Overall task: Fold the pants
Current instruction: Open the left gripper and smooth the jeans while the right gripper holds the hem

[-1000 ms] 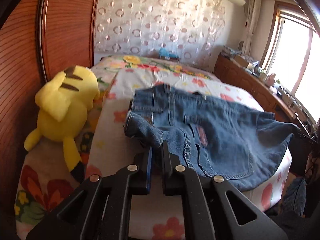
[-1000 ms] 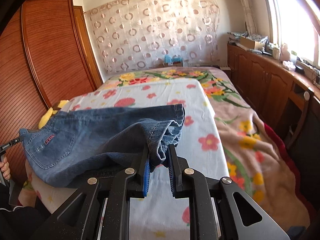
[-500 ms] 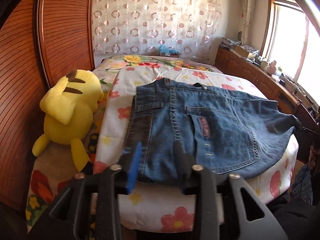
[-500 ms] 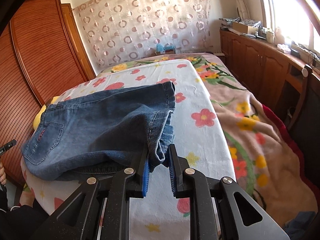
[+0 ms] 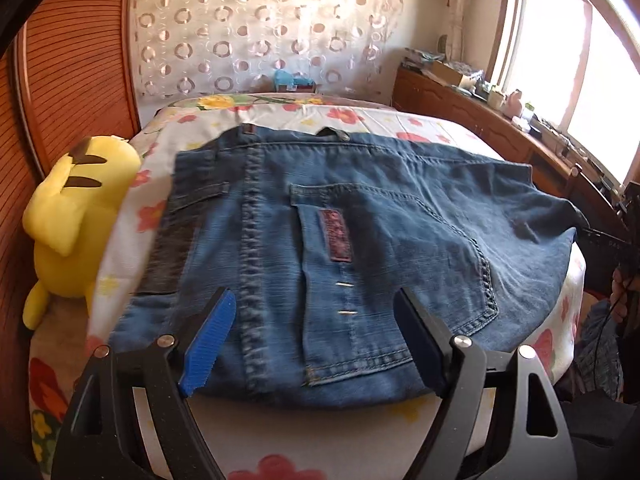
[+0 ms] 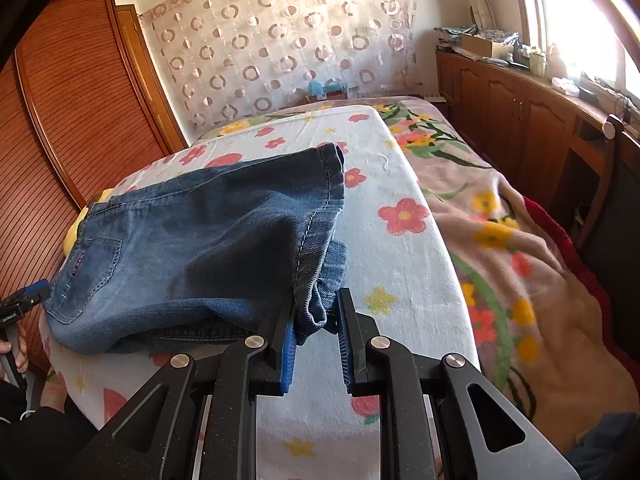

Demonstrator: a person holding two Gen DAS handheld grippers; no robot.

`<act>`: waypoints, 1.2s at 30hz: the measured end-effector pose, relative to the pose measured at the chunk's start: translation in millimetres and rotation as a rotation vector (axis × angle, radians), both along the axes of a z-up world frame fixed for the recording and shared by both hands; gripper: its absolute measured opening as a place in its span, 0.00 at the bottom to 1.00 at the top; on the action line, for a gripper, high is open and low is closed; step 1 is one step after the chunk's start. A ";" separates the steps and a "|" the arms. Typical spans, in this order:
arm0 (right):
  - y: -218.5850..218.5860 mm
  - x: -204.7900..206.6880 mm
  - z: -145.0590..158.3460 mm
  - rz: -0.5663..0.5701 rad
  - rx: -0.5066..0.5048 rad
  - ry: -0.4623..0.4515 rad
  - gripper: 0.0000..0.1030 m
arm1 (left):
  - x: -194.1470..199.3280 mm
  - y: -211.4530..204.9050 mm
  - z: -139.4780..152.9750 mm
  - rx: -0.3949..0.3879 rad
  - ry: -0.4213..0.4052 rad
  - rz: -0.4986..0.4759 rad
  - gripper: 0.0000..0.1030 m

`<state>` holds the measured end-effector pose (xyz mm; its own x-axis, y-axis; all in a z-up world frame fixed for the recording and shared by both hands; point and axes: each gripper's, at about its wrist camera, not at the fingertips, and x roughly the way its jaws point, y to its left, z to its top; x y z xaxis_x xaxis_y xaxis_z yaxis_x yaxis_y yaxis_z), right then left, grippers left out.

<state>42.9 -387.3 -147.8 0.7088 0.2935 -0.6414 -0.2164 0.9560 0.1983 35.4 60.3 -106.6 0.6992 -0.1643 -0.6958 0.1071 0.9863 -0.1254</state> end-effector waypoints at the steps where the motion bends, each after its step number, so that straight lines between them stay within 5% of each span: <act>1: 0.4 -0.4 0.0 0.001 -0.005 0.001 0.17 | 0.8 -2.7 -1.2 -0.002 0.000 -0.004 0.79; 14: -0.7 1.9 0.0 -0.010 -0.041 0.017 0.37 | 3.3 -14.2 -18.2 0.029 -0.003 -0.002 0.80; 28: 6.3 -10.8 16.5 0.025 -0.063 -0.034 0.38 | 2.4 -18.8 -19.6 0.063 -0.015 0.012 0.80; 33: 8.6 -4.0 11.0 0.031 -0.112 -0.023 0.09 | 2.6 -19.0 -19.8 0.058 -0.014 0.011 0.80; 36: 6.2 -3.8 18.8 0.049 -0.088 -0.051 0.06 | 2.7 -18.8 -18.7 0.048 -0.006 0.003 0.80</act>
<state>39.2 -381.1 -129.0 0.7271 0.2732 -0.6298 -0.2713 0.9571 0.1019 38.1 41.5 -125.3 0.7037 -0.1288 -0.6988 0.1048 0.9915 -0.0772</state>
